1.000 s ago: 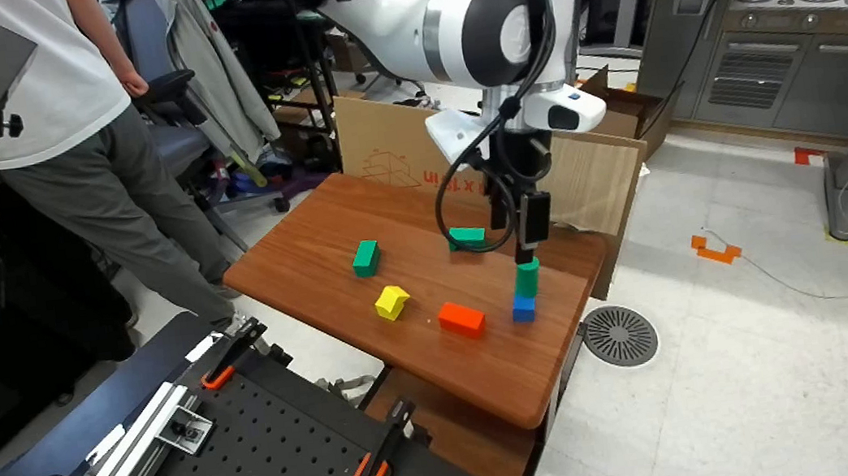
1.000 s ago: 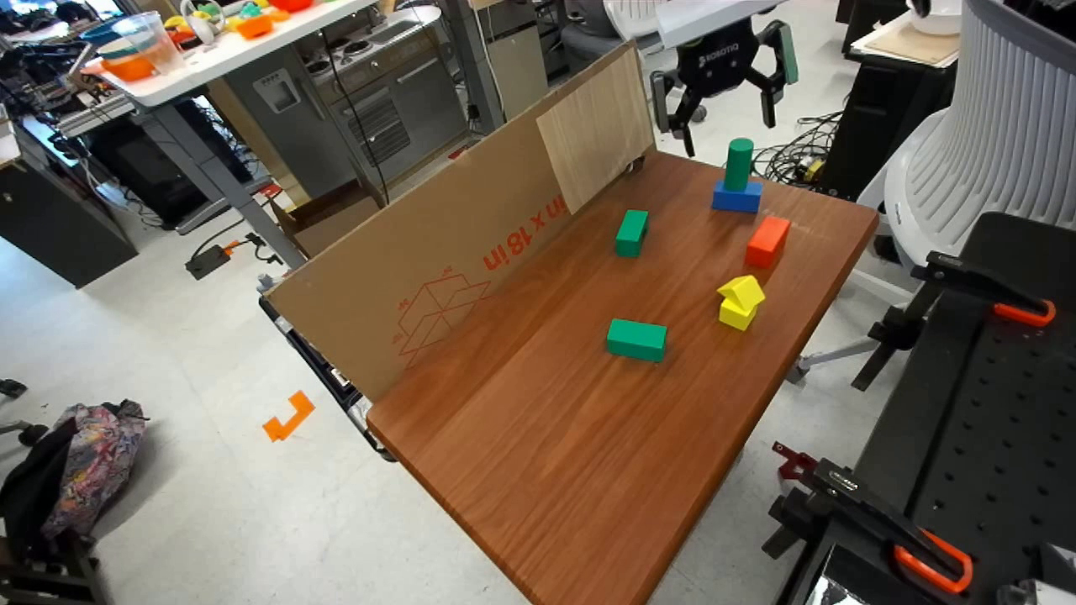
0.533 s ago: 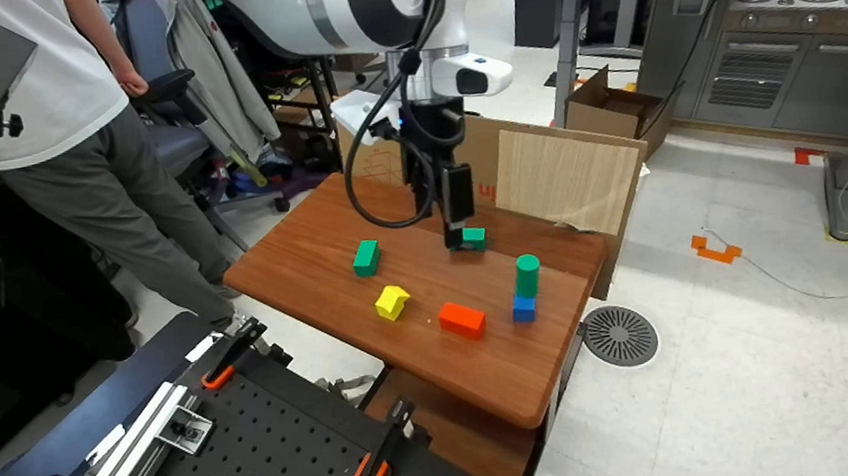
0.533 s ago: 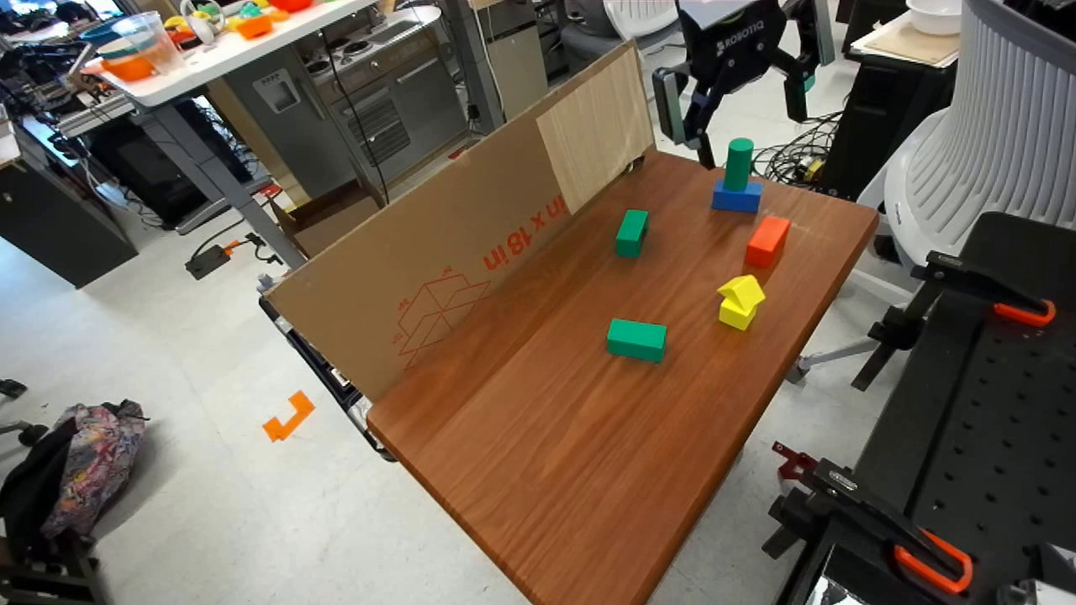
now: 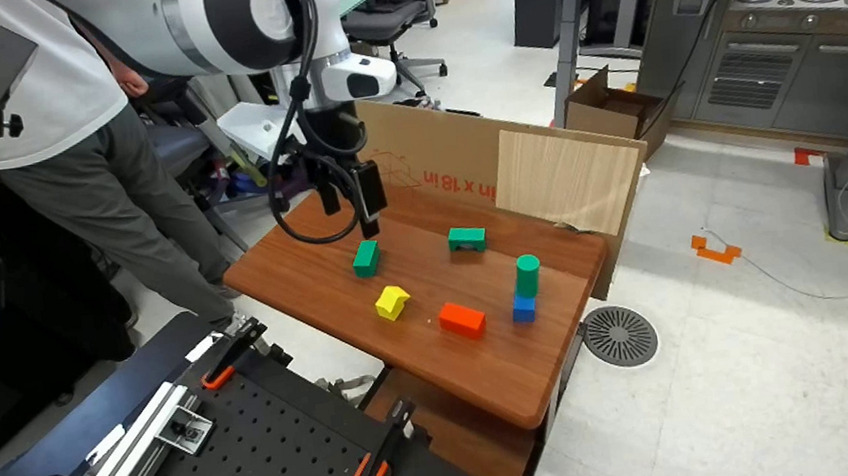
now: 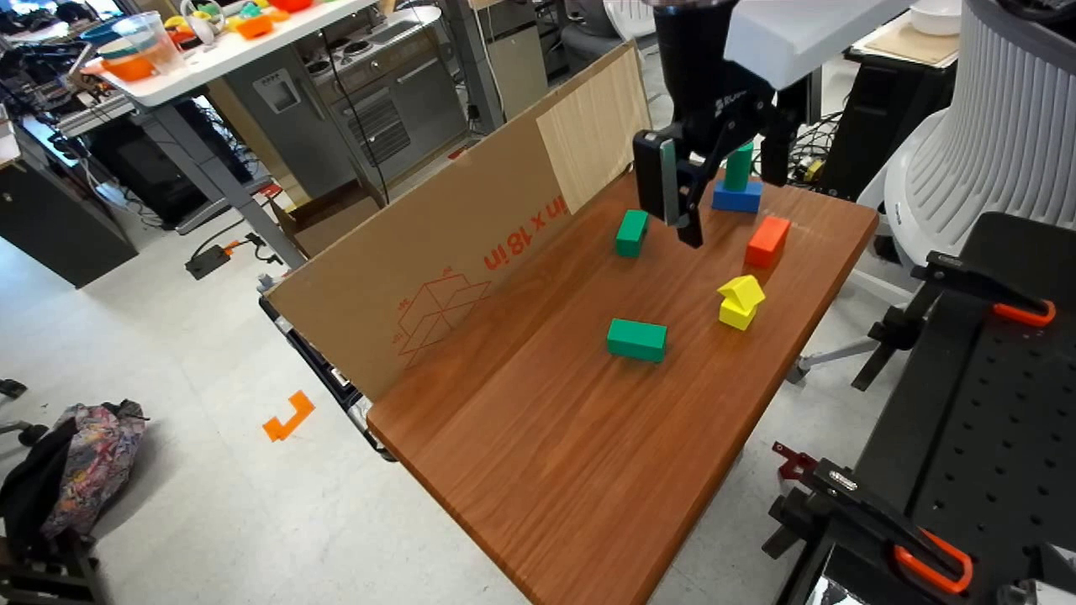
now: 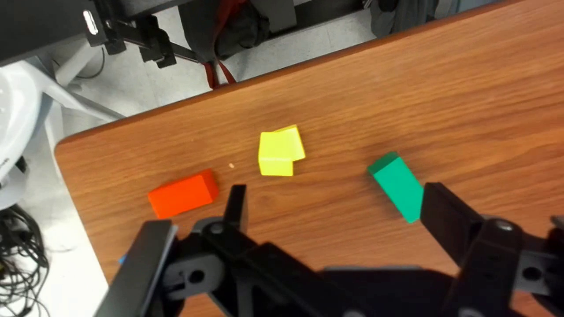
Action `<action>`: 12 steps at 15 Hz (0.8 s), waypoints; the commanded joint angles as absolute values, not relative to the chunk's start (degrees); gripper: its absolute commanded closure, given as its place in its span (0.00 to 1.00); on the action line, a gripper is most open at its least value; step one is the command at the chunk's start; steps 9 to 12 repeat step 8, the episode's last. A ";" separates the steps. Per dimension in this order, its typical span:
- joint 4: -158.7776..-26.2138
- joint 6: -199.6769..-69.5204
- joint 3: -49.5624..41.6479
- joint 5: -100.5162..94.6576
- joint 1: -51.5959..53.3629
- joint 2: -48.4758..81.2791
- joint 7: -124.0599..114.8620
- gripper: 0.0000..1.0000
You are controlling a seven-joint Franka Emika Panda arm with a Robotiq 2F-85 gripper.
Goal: Place the green cylindrical block on top of the blue block on the right
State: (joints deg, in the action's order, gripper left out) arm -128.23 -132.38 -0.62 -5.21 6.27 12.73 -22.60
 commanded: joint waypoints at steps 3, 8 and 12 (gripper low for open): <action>-134.17 -136.60 3.04 -1.21 6.05 8.23 -16.08 0.00; -132.45 -136.06 2.43 -3.39 6.31 9.82 -18.56 0.00; -132.45 -136.06 2.43 -3.39 6.31 9.82 -18.56 0.00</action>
